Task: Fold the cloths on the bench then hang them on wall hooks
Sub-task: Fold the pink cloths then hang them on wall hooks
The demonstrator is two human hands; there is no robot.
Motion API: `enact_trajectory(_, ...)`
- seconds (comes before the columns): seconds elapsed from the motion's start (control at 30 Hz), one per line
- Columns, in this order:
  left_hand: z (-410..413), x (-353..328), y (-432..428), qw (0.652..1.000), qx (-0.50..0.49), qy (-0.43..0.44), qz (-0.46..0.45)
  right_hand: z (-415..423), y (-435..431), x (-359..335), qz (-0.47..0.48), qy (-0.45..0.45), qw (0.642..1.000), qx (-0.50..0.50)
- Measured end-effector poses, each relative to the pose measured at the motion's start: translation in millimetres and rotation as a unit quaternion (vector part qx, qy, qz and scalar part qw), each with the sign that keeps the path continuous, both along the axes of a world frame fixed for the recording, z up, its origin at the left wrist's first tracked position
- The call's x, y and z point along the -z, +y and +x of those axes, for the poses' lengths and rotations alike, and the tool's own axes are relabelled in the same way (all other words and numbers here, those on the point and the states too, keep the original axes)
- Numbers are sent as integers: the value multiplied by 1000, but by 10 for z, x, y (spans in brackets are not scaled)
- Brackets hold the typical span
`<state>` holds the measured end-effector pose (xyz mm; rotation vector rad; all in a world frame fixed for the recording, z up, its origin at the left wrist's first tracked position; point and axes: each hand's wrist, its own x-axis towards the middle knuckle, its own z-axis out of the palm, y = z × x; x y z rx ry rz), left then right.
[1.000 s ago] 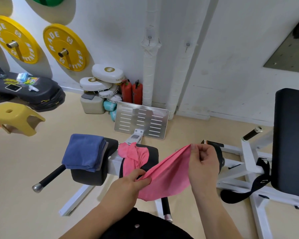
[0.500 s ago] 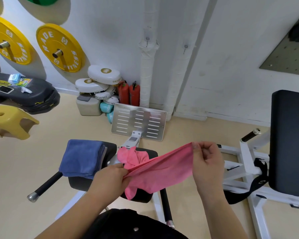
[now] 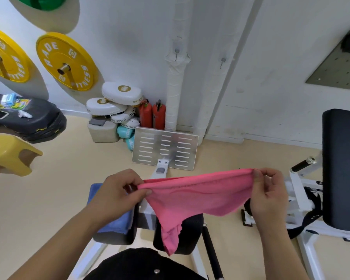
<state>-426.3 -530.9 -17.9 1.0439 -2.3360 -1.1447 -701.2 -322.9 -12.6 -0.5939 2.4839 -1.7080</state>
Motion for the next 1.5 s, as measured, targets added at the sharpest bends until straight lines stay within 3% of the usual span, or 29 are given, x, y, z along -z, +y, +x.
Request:
enact_trajectory(0.2, 60, -432, -521, 980, -65, 120, 148, 238, -345, -179, -13, 29, 999, -5)
enact_trajectory(0.33, -31, -572, -629, 977, -52, 154, 135, 326, -391, -232, -15, 11, 1000, 25)
enact_trajectory(0.5, -23, -555, -744, 984, -24, 96, 151, 303, -258, -230, -11, -47, 999, 7)
enact_trajectory(0.63, 39, -612, -733, 939, -9, 205, 277, 235, -152, -279, 30, -56, 997, -46)
enact_trajectory(0.77, 118, -549, -752, 919, -22, 200, 339, 221, -196, -258, 97, -92, 987, -94)
enact_trajectory(0.9, 110, -556, -734, 930, -69, 166, 320, 248, -327, -240, 76, -156, 982, -77)
enact_trajectory(1.07, 94, -662, -731, 940, -97, 198, 259, 309, -492, -488, 35, -52, 994, -85)
enact_trajectory(1.37, 28, -352, -703, 908, -185, 171, 334, 308, -639, -290, 64, -146, 984, -85)
enact_trajectory(1.5, -24, -344, -634, 903, -178, 159, 358, 364, -647, -244, 54, -249, 964, -72)
